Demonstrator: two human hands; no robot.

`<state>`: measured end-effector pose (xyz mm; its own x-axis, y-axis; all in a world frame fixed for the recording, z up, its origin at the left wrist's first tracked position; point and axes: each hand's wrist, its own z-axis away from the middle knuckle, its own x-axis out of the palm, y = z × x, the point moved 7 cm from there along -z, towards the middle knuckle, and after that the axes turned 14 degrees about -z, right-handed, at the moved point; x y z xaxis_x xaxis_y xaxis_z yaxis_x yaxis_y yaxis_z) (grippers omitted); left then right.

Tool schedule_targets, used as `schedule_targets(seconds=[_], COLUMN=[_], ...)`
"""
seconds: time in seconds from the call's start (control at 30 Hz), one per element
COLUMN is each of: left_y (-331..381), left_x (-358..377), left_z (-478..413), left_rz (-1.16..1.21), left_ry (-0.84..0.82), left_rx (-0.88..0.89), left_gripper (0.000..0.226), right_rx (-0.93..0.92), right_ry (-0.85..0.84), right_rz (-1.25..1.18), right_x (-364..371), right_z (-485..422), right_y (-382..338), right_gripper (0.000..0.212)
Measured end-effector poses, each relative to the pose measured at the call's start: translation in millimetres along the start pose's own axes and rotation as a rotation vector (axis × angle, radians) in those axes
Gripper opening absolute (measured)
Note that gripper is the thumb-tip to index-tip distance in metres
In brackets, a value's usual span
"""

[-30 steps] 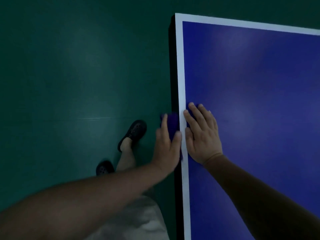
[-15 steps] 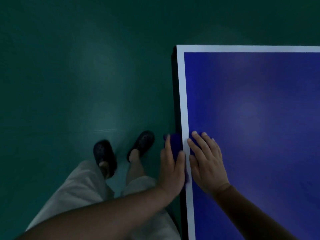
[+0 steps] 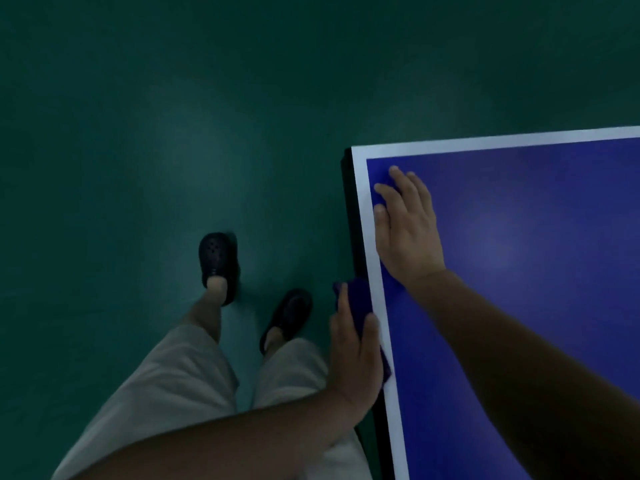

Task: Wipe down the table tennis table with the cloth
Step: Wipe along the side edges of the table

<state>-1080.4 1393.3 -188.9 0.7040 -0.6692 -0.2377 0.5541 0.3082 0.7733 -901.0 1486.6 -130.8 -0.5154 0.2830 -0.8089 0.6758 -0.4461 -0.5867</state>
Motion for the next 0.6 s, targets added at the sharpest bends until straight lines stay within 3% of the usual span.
schedule_targets(seconds=[0.27, 0.43, 0.5, 0.6], left_y=[125.0, 109.1, 90.7, 91.6], left_x=[-63.2, -57.2, -52.6, -54.5], left_z=[-189.8, -142.7, -112.9, -116.9], left_rz=[-0.007, -0.035, -0.025, 0.042], left_ry=[0.195, 0.05, -0.066, -0.076], left_rx=[0.092, 0.127, 0.086, -0.007], left_gripper=[0.06, 0.063, 0.06, 0.058], right_rx=[0.116, 0.124, 0.123, 0.116], right_ry=[0.117, 0.137, 0.138, 0.13], right_rz=[0.056, 0.098, 0.092, 0.087], right_x=[5.7, 4.9, 6.2, 7.3], right_z=[-36.6, -36.0, -35.8, -33.8], right_y=[2.1, 6.6, 6.4, 6.5], right_gripper=[0.039, 0.037, 0.038, 0.04])
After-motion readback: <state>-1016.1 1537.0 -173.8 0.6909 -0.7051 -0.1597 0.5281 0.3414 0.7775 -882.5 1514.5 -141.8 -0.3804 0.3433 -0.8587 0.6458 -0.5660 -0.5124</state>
